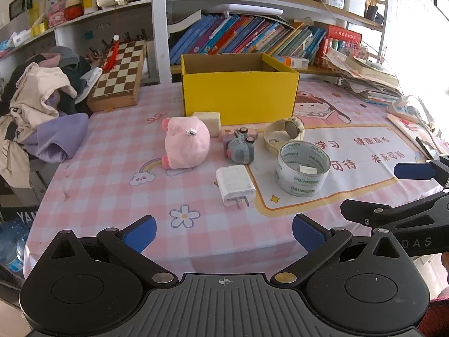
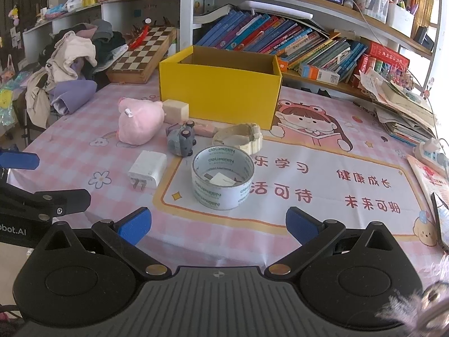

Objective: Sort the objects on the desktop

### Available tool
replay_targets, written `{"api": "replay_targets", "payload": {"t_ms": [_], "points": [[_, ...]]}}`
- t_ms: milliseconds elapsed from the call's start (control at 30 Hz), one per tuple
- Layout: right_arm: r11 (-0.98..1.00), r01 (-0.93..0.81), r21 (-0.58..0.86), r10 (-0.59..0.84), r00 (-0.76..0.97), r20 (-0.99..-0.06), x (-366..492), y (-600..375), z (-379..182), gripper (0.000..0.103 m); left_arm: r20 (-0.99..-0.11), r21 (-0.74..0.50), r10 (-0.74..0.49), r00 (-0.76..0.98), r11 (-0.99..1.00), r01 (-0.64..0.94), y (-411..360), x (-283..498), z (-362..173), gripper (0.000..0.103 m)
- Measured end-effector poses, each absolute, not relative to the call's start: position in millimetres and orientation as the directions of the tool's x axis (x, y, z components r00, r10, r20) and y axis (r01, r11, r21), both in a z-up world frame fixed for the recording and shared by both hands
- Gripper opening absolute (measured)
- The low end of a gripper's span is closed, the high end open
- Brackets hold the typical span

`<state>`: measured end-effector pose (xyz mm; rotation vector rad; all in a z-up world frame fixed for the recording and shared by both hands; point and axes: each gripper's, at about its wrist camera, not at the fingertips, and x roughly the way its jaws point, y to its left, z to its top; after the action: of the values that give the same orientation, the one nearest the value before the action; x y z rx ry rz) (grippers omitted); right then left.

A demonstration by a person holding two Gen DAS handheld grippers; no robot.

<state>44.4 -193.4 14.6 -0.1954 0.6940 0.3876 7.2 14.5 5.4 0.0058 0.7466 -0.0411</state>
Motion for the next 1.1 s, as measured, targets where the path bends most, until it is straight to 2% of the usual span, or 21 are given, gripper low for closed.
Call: {"api": "replay_targets", "payload": {"t_ms": [1100], "points": [[0.902, -0.430, -0.026, 0.293, 0.657, -0.694, 96, -181, 8, 0.102, -0.690, -0.029, -0.040, 0.723, 0.999, 0.027, 22, 37, -2, 0.103]]}}
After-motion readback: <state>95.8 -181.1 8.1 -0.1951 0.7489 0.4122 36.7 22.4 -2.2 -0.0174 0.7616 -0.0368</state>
